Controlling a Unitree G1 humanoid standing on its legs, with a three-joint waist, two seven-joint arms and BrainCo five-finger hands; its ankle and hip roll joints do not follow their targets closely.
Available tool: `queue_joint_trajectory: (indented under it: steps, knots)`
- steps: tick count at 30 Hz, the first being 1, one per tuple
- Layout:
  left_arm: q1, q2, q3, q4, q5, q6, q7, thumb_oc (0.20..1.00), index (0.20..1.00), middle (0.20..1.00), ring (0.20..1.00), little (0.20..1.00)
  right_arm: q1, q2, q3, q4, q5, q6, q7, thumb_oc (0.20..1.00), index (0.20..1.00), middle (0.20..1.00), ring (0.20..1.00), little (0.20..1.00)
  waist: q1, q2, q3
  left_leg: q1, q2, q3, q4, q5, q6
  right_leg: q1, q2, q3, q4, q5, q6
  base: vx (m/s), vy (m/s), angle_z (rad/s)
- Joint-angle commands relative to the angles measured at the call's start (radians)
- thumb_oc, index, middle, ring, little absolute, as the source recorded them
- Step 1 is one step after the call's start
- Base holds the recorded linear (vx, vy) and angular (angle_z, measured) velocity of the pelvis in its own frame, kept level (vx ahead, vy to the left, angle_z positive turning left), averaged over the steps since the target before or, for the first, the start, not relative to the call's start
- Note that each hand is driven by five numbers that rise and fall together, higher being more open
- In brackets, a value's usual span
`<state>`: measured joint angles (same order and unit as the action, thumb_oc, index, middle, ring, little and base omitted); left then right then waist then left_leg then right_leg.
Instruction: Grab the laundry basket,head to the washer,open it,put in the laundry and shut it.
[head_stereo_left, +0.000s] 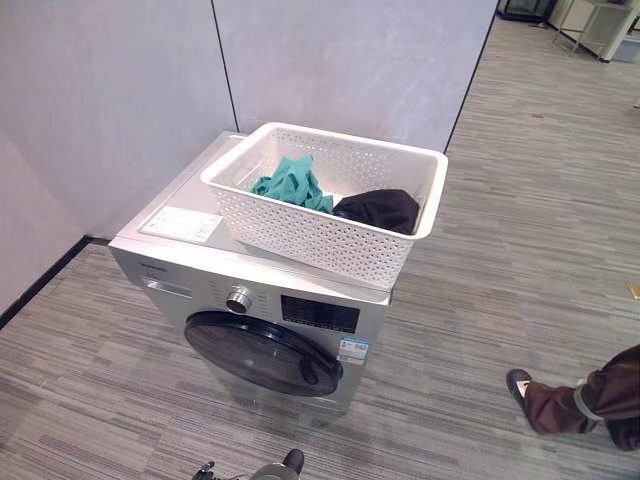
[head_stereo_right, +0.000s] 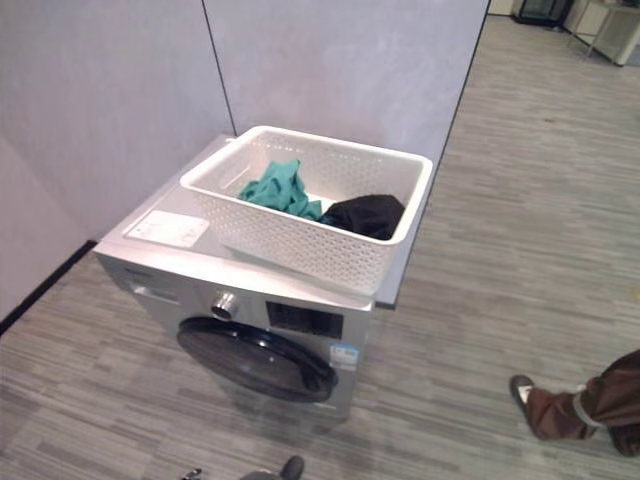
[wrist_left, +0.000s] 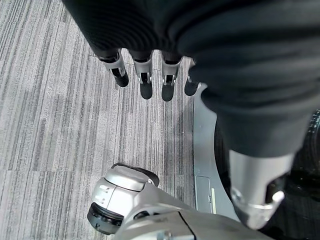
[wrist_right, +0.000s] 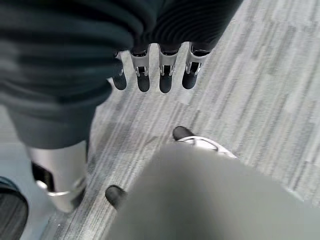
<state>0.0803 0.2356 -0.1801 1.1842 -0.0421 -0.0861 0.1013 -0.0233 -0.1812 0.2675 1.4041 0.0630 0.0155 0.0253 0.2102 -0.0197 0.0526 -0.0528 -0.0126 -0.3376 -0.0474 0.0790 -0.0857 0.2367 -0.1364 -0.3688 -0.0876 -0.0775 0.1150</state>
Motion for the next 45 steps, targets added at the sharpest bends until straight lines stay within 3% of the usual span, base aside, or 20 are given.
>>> queue_joint_trajectory:
  steps: [1, 8, 26, 45]
  knots:
    - [-0.047, 0.035, -0.024, 0.025, -0.029, -0.037, 0.012, 1.000, 1.000, 1.000, 1.000, 1.000, 0.037, 0.002, 0.019, -0.029, 0.001, -0.020, -0.007, 1.000, 1.000, 1.000, 1.000, 1.000, 0.029, 0.022, -0.007, -0.009, 0.028, 0.014, -0.004, -0.030, 0.016, -0.055, -0.041, 0.051, 0.041, -0.019, -0.007, 0.01, -0.004, 0.04]
    - [-0.020, 0.043, 0.026, 0.016, -0.096, -0.061, 0.041, 1.000, 1.000, 1.000, 1.000, 1.000, 0.048, -0.030, -0.011, -0.113, 0.050, -0.053, -0.045, 1.000, 1.000, 1.000, 1.000, 1.000, 0.009, 0.026, 0.014, -0.004, 0.032, 0.028, -0.001, -0.033, 0.021, -0.068, -0.044, 0.081, 0.056, -0.022, -0.006, 0.00, -0.003, -0.03]
    - [0.010, 0.045, 0.064, 0.033, -0.102, -0.089, 0.038, 1.000, 1.000, 1.000, 1.000, 1.000, 0.097, -0.079, -0.045, -0.182, 0.103, -0.094, -0.007, 1.000, 1.000, 1.000, 1.000, 1.000, -0.021, 0.030, 0.015, 0.011, 0.040, 0.055, -0.015, -0.037, 0.021, -0.073, -0.051, 0.104, 0.048, -0.012, 0.005, 0.00, 0.005, -0.03]
    - [0.027, 0.046, 0.063, 0.019, -0.095, -0.104, 0.046, 1.000, 1.000, 1.000, 1.000, 1.000, 0.065, -0.085, -0.039, -0.253, 0.160, -0.119, -0.014, 1.000, 1.000, 1.000, 1.000, 1.000, -0.016, 0.027, 0.007, 0.017, 0.041, 0.064, -0.025, -0.039, 0.023, -0.073, -0.055, 0.114, 0.039, -0.003, 0.012, 0.00, 0.003, -0.03]
